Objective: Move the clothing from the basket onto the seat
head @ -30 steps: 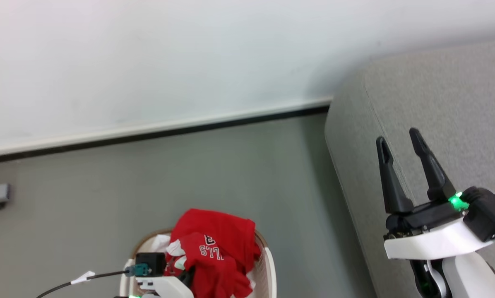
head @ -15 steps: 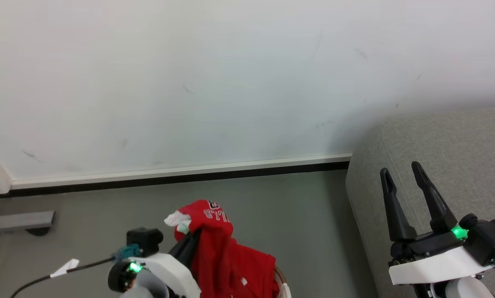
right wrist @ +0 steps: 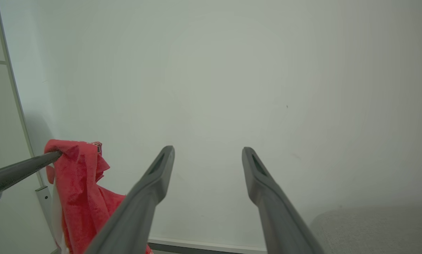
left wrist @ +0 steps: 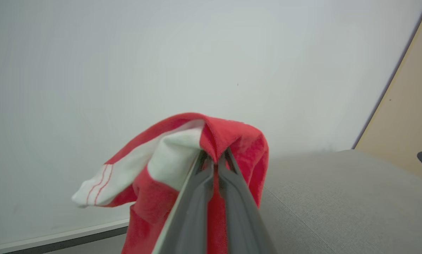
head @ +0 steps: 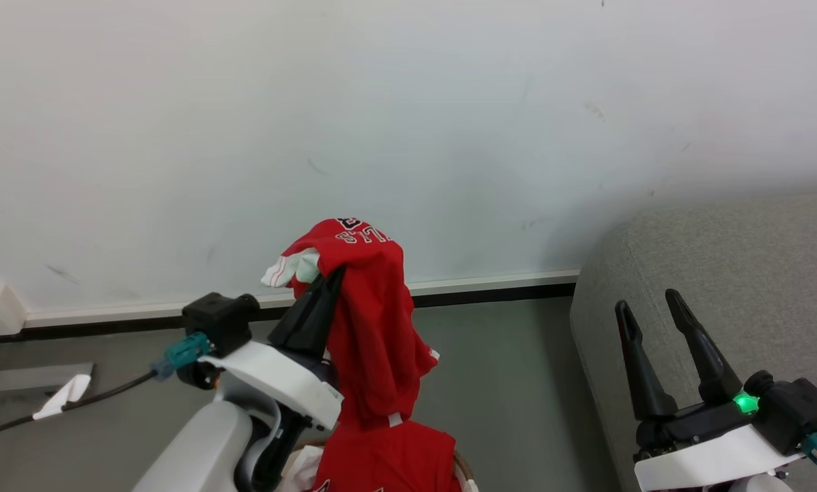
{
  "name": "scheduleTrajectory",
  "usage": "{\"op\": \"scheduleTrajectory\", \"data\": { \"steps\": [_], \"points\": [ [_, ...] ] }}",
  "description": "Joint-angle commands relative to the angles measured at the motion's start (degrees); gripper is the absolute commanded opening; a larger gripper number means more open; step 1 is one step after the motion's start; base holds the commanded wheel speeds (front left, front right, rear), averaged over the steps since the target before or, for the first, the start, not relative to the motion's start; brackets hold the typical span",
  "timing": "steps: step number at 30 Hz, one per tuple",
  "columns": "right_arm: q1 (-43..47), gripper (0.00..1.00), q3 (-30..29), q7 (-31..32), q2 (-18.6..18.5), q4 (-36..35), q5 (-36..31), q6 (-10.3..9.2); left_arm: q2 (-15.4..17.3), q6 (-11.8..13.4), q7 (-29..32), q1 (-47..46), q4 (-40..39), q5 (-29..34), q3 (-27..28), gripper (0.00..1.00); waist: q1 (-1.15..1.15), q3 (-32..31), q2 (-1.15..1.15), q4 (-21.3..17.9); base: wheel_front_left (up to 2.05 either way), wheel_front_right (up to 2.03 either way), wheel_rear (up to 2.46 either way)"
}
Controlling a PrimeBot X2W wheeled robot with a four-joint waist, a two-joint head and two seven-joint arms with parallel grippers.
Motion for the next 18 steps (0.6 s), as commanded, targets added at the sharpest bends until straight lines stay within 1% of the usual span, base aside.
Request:
{"op": "scheduleTrajectory", "data": {
  "steps": [1, 6, 8, 9, 14, 18],
  "points": [
    [0.89, 1.00, 0.76, 0.04, -0.37, 0.06, 0.77, -0.12, 0.95, 0.83, 1.15, 0.75, -3.32, 0.13, 0.34, 0.00, 0.00, -0.15, 0.00, 0.00, 0.00, 0.00, 0.00],
    [0.41, 1.00, 3.86, 0.04, -1.14, -0.47, 2.17, -0.12, 1.79, 2.81, 3.49, 2.13, -9.20, 0.09, 0.23, 0.00, 0.00, -0.01, 0.00, 0.13, 0.00, 0.00, 0.00],
    [0.01, 1.00, 6.41, 0.04, -1.72, -0.61, 3.14, -0.12, 1.82, 3.24, 3.95, 2.77, -10.42, -0.05, 0.00, 0.00, 0.00, 0.10, 0.00, 0.27, 0.00, 0.00, 0.00],
    [0.01, 1.00, 6.41, 0.04, -1.72, -0.61, 3.14, -0.12, 1.82, 3.24, 3.95, 2.77, -10.42, -0.05, 0.00, 0.00, 0.00, 0.10, 0.00, 0.27, 0.00, 0.00, 0.00],
    [-2.17, 1.00, 13.91, 0.04, -3.28, 0.51, 4.62, -0.12, 1.46, 3.65, 4.50, 3.40, -12.09, -0.09, -0.81, 0.00, 0.00, 0.38, 0.00, 0.99, 0.00, 0.00, 0.00],
    [-4.81, 1.00, 20.39, 0.04, -4.08, 1.80, 6.22, -0.12, 0.90, 3.26, 4.94, 3.22, -12.62, -0.24, -1.54, 0.00, 0.00, 0.45, 0.00, 1.67, 0.00, 0.00, 0.00]
  ]
}}
